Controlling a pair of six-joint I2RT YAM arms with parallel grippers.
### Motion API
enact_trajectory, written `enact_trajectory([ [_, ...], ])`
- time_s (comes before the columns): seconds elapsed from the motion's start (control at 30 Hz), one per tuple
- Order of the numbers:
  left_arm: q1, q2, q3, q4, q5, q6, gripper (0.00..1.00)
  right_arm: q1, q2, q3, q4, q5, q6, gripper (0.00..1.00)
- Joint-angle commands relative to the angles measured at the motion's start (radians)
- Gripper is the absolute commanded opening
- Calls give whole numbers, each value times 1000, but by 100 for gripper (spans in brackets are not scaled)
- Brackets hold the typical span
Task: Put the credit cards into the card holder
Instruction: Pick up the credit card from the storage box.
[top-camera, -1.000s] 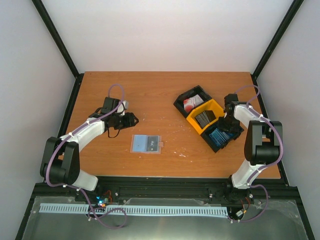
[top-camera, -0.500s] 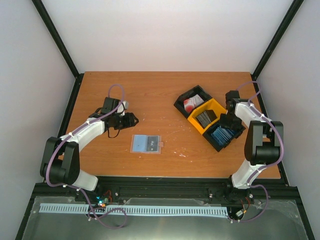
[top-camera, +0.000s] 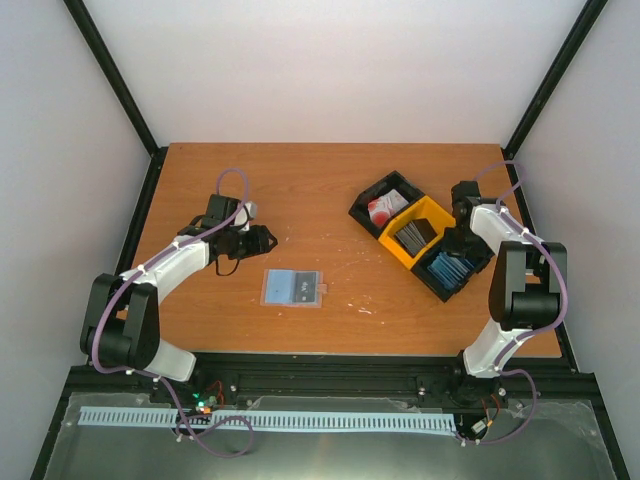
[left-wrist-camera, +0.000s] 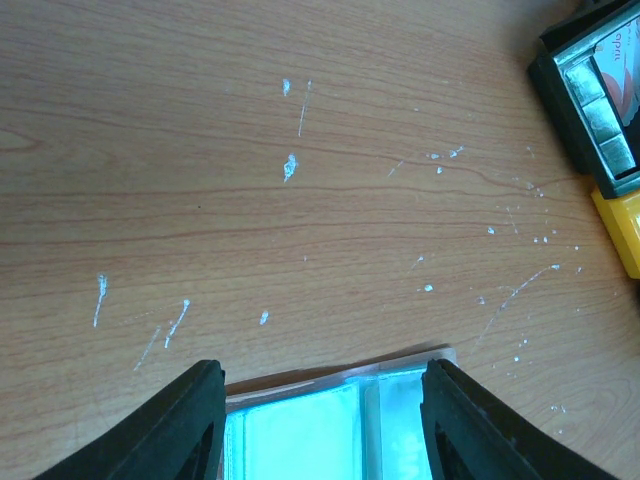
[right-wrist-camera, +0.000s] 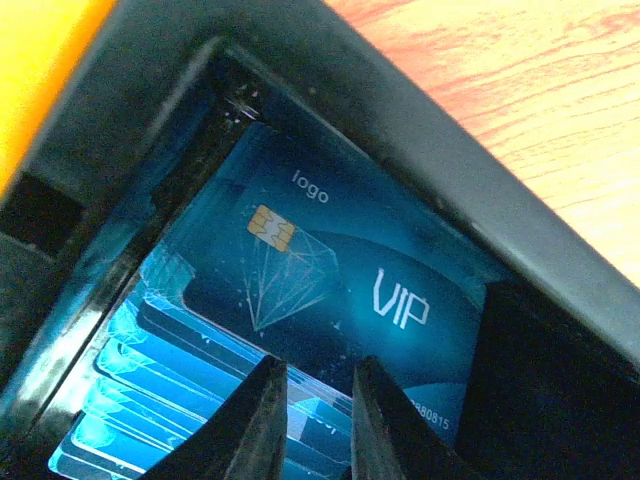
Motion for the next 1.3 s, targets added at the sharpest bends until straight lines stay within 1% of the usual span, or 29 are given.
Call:
enact_trajectory([
  [0.0,8,6,1,22,-5,10,55,-13,-17,21,3,88,1,19],
  [0.37,8,5,-2,24,-3,11,56,-11,3,43,23,173,-36,20],
  [0.63,8,3,-5,25,-1,11,56,-12,17,31,75,150,-182,27],
  [0.77,8,4,-1,24,-2,14,56,-11,46,46,69,182,-215,31],
  [0.87,8,2,-3,24,-3,14,56,-12,69,54,60,177,-223,32],
  [0.9,8,3,-3,24,-4,14,56,-12,74,57,59,174,-226,31],
  [1.0,8,1,-3,20,-4,15,56,-12,78,57,64,171,-244,24],
  [1.13,8,2,-2,21,-5,15,56,-12,79,56,68,171,-257,20],
  [1.27,8,2,2,20,-4,16,56,-12,69,45,75,174,-270,10],
])
